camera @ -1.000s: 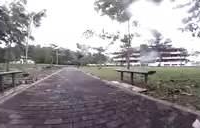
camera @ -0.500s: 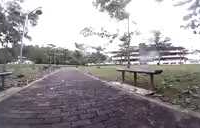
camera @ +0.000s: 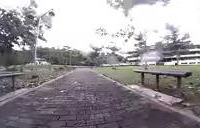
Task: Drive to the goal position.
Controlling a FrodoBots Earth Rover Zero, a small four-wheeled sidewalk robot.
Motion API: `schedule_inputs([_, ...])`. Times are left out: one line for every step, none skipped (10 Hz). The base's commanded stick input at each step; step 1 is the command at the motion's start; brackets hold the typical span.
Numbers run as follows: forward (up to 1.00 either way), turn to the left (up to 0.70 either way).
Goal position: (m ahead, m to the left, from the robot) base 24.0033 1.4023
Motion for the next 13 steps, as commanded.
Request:
schedule_inputs([0.7,0.0])
schedule_inputs([0.7,0.0])
schedule_inputs([0.7,0.04])
schedule_inputs([0.7,0.19])
schedule_inputs([0.7,0.35])
schedule_inputs([0.7,0.35])
schedule_inputs([0.7,0.19])
schedule_inputs([0.7,0.0])
schedule_inputs([0.7,0.0])
schedule_inputs([0.7,0.0])
schedule_inputs([0.7,0.0])
schedule_inputs([0.7,0.0])
schedule_inputs([0.7,0.0])
